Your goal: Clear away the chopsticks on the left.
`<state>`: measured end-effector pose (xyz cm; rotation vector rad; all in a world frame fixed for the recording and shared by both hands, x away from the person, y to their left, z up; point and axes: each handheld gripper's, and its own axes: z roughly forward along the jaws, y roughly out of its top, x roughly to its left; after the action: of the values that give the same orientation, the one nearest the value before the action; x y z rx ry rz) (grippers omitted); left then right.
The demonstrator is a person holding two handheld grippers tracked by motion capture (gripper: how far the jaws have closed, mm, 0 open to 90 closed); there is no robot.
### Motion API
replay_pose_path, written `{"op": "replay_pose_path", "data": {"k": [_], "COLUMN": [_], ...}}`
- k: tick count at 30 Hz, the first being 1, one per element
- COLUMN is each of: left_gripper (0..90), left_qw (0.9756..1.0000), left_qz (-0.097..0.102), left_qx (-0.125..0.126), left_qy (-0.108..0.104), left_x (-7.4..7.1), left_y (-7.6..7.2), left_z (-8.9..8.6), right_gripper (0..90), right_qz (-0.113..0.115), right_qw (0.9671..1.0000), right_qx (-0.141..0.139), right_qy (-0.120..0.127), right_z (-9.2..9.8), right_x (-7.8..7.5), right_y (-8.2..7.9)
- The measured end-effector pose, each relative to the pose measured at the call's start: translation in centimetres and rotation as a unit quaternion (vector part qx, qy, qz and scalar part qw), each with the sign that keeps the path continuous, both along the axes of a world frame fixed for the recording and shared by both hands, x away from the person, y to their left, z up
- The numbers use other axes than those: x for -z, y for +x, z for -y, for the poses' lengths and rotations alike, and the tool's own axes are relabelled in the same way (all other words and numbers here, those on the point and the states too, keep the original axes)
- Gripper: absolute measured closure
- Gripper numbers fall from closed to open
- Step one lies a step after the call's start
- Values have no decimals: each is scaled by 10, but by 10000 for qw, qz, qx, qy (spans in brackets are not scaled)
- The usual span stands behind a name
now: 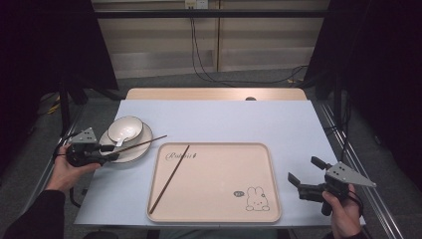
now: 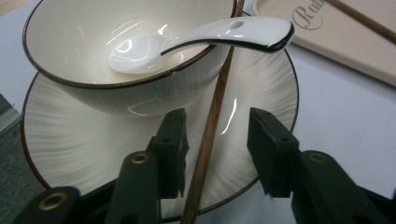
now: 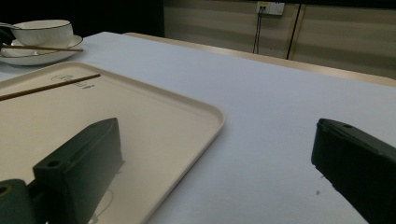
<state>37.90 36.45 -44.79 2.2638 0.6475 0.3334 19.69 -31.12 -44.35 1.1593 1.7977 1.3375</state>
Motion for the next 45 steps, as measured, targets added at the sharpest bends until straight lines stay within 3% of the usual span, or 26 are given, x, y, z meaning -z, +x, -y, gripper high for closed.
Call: {"op": "replay_pose_path", "data": {"k": [6,7,14,15,20,21,25,26,34,45], "left_gripper": [663,678,796,831,839,840,844,845,846,846], "left_qw": [9998,9995,9989,9990,9986,9987,9988,9993,9987,9974], "left_qz": [-85,-87,-141,-148,-167,-188,-228,-216,-387,-536], "left_qx": [137,184,279,337,414,427,404,295,331,285], "left_qy": [130,258,350,263,288,190,150,121,32,-399], "left_x": [4,4,7,8,6,7,5,4,0,-8], "left_y": [5,6,6,5,3,3,3,1,-3,-16], "left_z": [9,10,13,14,13,13,13,13,15,25], "right_gripper": [14,15,14,14,13,13,13,13,13,13], "right_qz": [7,-3,-9,-7,-21,-21,-25,-19,-21,-21], "right_qw": [10000,10000,10000,10000,10000,10000,10000,10000,10000,10000], "right_qx": [-13,-11,0,-6,2,1,9,9,0,-17], "right_qy": [-15,-8,-8,-10,-5,-1,9,5,3,8], "right_z": [1,1,0,0,0,0,0,0,0,0], "right_x": [0,0,0,0,0,0,0,0,0,0], "right_y": [0,0,0,0,0,0,0,0,0,0]}}
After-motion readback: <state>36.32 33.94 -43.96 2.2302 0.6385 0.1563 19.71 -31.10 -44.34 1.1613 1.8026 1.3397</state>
